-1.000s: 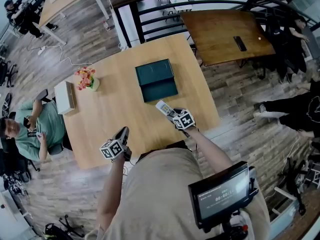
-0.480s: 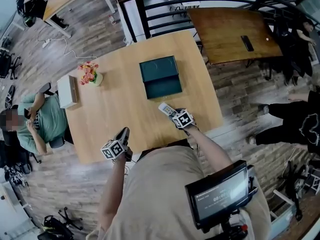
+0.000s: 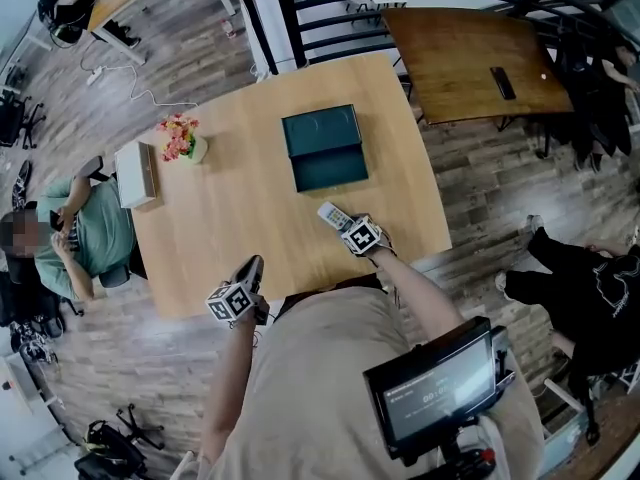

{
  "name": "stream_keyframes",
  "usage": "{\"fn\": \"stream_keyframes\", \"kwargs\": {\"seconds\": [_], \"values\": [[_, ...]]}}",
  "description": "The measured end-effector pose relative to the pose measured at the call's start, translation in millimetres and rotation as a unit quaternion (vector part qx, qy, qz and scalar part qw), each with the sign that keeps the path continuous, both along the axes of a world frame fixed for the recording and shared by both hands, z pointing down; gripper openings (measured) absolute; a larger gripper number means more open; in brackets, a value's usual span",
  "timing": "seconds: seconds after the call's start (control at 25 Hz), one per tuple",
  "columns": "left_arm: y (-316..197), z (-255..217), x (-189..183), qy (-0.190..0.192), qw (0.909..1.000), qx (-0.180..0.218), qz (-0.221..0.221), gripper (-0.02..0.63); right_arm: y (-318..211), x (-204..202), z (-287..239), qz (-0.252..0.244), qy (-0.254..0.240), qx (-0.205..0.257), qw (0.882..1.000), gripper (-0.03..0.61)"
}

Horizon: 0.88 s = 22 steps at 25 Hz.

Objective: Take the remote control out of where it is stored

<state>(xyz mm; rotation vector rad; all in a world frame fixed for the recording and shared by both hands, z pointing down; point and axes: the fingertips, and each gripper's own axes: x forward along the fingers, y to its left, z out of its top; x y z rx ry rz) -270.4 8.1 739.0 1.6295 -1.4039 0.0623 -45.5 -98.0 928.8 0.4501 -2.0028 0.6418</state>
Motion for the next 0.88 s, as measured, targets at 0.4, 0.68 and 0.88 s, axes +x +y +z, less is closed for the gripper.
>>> {"fn": "stream_keyframes", "kwargs": {"seconds": [0.4,0.68,0.88], "values": [[6.3,-10.7,5.0,-0.001,1.0000,0.009,0.000,0.008,7.0,4.7,21.3,-0.032,0.060,0.012,0.998,0.249],[17.5,-16.0,-6.2,0.005,0.9997,0.023,-0.009,0.008,7.3,-2.7,15.1,-0.034,0.050,0.037,0.997,0.324],[23.4,-18.5,-17.2,0.013,0.9990,0.038,-0.017,0.008,4.1,-6.6,-1.6,-0.012,0.037,0.051,0.998,0.333]]}}
